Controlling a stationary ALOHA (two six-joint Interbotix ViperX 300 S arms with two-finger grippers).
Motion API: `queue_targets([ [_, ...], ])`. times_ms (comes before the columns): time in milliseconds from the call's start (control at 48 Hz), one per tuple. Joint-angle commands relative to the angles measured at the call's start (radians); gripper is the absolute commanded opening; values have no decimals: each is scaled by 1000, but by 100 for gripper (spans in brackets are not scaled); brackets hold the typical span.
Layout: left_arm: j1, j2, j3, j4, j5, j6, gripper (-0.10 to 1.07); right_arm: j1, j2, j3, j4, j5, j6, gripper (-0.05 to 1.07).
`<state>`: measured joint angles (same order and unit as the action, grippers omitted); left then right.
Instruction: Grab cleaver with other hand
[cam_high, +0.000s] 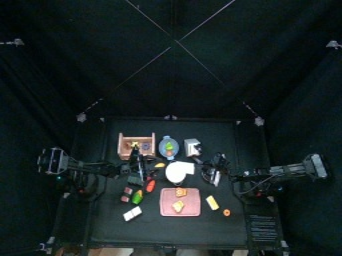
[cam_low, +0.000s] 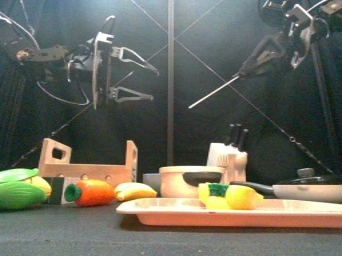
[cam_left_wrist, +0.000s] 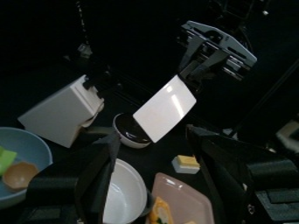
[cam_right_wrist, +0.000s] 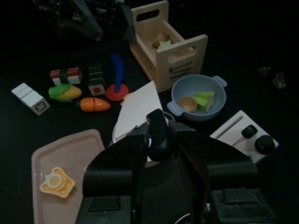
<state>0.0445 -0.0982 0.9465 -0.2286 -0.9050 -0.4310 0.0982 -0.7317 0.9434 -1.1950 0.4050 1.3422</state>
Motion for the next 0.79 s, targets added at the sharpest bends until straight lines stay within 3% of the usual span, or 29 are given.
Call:
queue_targets([
  [0,11,52,-32,127,-58,-54,96,-2,-5,-28,-15,-18,0,65],
  [125,69,106,-43,298,-133,-117,96,0,-5,-31,-17,-41,-2,65],
  [229,118,152,-61,388,-209,-198,96,-2,-6,-35,-20,-63,-3,65],
  [479,192,235,-87,439,-331,-272,96,-2,-12,-43,-38,-84,-3,65],
  [771,195,288,-150,515,-359,-313,96,-2,-14,-57,-58,-91,-3,65],
])
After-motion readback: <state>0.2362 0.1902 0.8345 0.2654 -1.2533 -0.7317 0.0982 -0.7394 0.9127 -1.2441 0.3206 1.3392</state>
